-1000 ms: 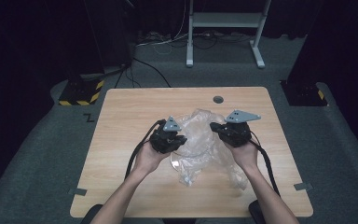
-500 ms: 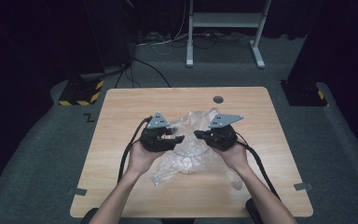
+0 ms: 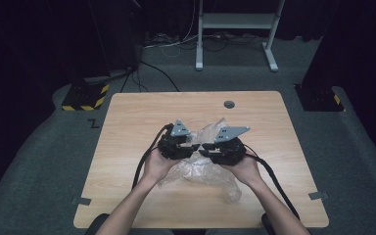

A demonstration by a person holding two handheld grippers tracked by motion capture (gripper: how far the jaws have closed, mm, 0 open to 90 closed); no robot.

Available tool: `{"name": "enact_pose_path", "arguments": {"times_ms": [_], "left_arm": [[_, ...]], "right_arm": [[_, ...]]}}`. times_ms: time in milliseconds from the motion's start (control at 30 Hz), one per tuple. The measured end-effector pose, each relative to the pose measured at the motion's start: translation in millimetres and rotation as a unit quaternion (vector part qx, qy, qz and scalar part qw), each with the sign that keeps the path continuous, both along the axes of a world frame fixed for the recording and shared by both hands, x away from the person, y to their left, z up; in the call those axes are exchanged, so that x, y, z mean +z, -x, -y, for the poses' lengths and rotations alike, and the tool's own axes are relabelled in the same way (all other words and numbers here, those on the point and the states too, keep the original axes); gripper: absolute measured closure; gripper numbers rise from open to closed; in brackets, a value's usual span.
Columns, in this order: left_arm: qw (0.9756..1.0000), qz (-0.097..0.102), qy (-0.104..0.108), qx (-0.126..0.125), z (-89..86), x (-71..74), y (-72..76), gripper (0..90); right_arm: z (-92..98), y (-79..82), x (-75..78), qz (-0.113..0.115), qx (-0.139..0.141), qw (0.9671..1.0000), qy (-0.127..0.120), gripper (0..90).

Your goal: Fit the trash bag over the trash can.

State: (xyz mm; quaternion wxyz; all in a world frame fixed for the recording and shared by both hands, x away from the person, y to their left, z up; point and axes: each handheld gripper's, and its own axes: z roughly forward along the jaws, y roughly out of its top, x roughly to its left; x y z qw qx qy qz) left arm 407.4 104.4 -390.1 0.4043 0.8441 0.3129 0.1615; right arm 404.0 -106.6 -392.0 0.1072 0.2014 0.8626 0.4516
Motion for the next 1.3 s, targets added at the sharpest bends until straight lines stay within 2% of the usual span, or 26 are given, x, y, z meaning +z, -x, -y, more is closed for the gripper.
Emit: {"name": "enact_pose_path", "arguments": {"times_ms": [33,67,100,133,200,233,300,333,367,467,533,567,633,667,767,867,900,933,967,1033,1067,1133,1200,1267,1300], "left_arm": [[1.0000,0.002,-0.005,0.003,0.8,0.7,-0.8,59.0],[1.0000,0.002,-0.005,0.003,0.8,0.7,-0.8,58.9],[1.0000,-0.001,-0.006,0.003,1.6,0.7,-0.9,58.9],[0.9999,-0.001,-0.010,0.002,2.6,0.9,-1.3,58.9],[0.9999,-0.003,-0.011,0.002,3.5,0.8,-1.5,58.9],[0.9999,-0.005,-0.010,0.004,4.4,0.6,-1.6,58.9],[0.9999,-0.007,-0.009,0.005,4.5,0.5,-2.1,58.9],[0.9999,-0.007,-0.009,0.005,4.5,0.5,-2.1,58.9],[0.9999,-0.008,-0.009,0.004,4.4,0.5,-2.3,58.9],[0.9999,-0.009,-0.008,0.006,4.3,0.4,-2.1,59.0],[0.9999,-0.009,-0.008,0.006,4.1,0.4,-2.1,59.0],[0.9999,-0.011,-0.005,0.007,3.7,0.1,-2.2,59.0],[0.9999,-0.009,-0.005,0.008,3.2,0.1,-2.2,59.0],[0.9999,-0.010,-0.003,0.009,2.3,-0.6,-2.0,59.0],[0.9999,-0.011,-0.002,0.009,1.2,-0.9,-2.4,58.8],[0.9999,-0.012,0.003,0.010,0.7,-1.3,-2.8,58.9],[0.9999,-0.012,0.004,0.009,1.1,-1.4,-2.8,58.9],[0.9999,-0.012,0.004,0.009,1.4,-1.5,-2.6,58.9],[0.9999,-0.011,0.004,0.009,2.0,-1.6,-2.4,58.9],[0.9999,-0.010,0.009,0.010,3.4,-2.1,-2.0,58.8],[0.9998,-0.013,0.018,0.003,4.0,-2.2,-2.3,58.6],[0.9995,-0.016,0.026,-0.001,4.3,-2.3,-2.5,58.2],[0.9991,-0.020,0.037,-0.004,4.9,-2.4,-2.4,54.7],[0.9988,-0.024,0.042,-0.004,4.5,-2.2,-2.1,52.4],[0.9987,-0.020,0.047,-0.003,3.4,-1.3,-1.5,52.4]], "right_arm": [[9.6,3.1,8.7,0.010,-0.015,0.9997,-0.019,65.9],[14.3,4.4,12.8,0.016,-0.022,0.9993,-0.027,65.2],[14.3,4.4,12.8,0.016,-0.022,0.9993,-0.027,65.2],[24.0,6.9,20.2,0.032,-0.045,0.9978,-0.038,63.8],[27.9,7.3,22.6,0.038,-0.053,0.9970,-0.042,63.4],[39.9,6.9,27.8,0.054,-0.087,0.9935,-0.050,62.3],[50.0,4.9,29.8,0.061,-0.116,0.9898,-0.055,60.9],[50.0,4.9,29.8,0.061,-0.116,0.9898,-0.055,60.9],[57.1,1.3,29.2,0.064,-0.140,0.9865,-0.055,58.1],[63.0,-5.9,23.8,0.056,-0.165,0.9832,-0.052,54.8],[64.0,-7.5,22.3,0.052,-0.168,0.9829,-0.053,54.3],[65.9,-13.3,17.9,0.038,-0.176,0.9824,-0.049,51.4],[66.8,-15.3,16.2,0.034,-0.180,0.9819,-0.047,50.8],[70.4,-17.5,14.8,0.027,-0.190,0.9802,-0.049,49.7],[77.9,-18.5,16.5,0.018,-0.196,0.9784,-0.063,48.5],[79.0,-18.9,14.6,0.006,-0.188,0.9798,-0.068,52.5],[77.7,-19.2,12.5,0.004,-0.186,0.9807,-0.062,57.1],[75.4,-20.8,8.2,0.003,-0.178,0.9825,-0.056,71.2],[75.4,-20.8,8.2,0.003,-0.178,0.9825,-0.056,71.2],[73.3,-22.1,6.4,-0.003,-0.168,0.9841,-0.059,82.9],[70.6,-21.2,7.6,0.004,-0.159,0.9851,-0.065,88.7],[68.7,-20.6,9.2,0.010,-0.154,0.9856,-0.070,89.4],[58.9,-17.2,15.1,0.026,-0.126,0.9878,-0.088,89.8],[55.3,-16.7,16.0,0.025,-0.118,0.9888,-0.089,89.8],[48.5,-16.5,16.3,0.024,-0.105,0.9909,-0.082,89.8]]}}
